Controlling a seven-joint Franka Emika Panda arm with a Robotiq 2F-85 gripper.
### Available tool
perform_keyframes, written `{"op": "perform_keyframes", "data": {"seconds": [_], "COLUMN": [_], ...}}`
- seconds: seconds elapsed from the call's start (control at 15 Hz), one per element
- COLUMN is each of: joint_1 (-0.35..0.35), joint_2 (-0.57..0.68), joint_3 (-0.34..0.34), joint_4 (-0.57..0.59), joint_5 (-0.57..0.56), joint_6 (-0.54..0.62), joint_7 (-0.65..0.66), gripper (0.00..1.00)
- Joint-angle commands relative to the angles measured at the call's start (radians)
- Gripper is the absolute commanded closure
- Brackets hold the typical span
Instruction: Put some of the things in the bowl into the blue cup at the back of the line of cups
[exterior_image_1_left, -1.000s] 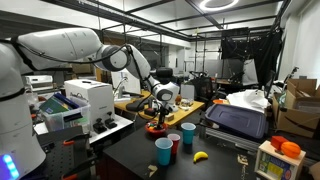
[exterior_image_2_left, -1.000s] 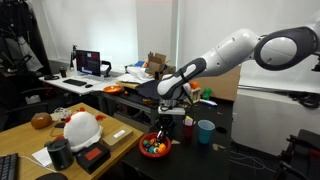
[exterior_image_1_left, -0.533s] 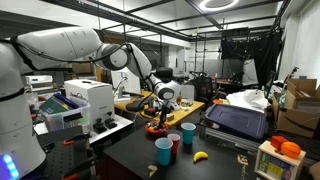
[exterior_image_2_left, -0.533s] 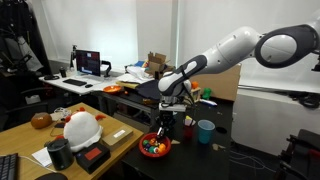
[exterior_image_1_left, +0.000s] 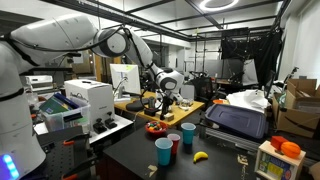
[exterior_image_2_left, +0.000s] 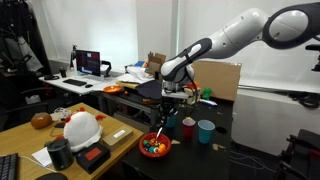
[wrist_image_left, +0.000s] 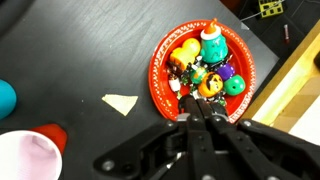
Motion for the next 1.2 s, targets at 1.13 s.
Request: {"op": "perform_keyframes", "data": {"seconds": [1.13], "joint_1": [0.002], "joint_2": [-0.209], "joint_3": [-0.126], "joint_4": [-0.284], "joint_5": [-0.044], "joint_6": [0.325], "joint_7": [0.103], "gripper": [0.99]}}
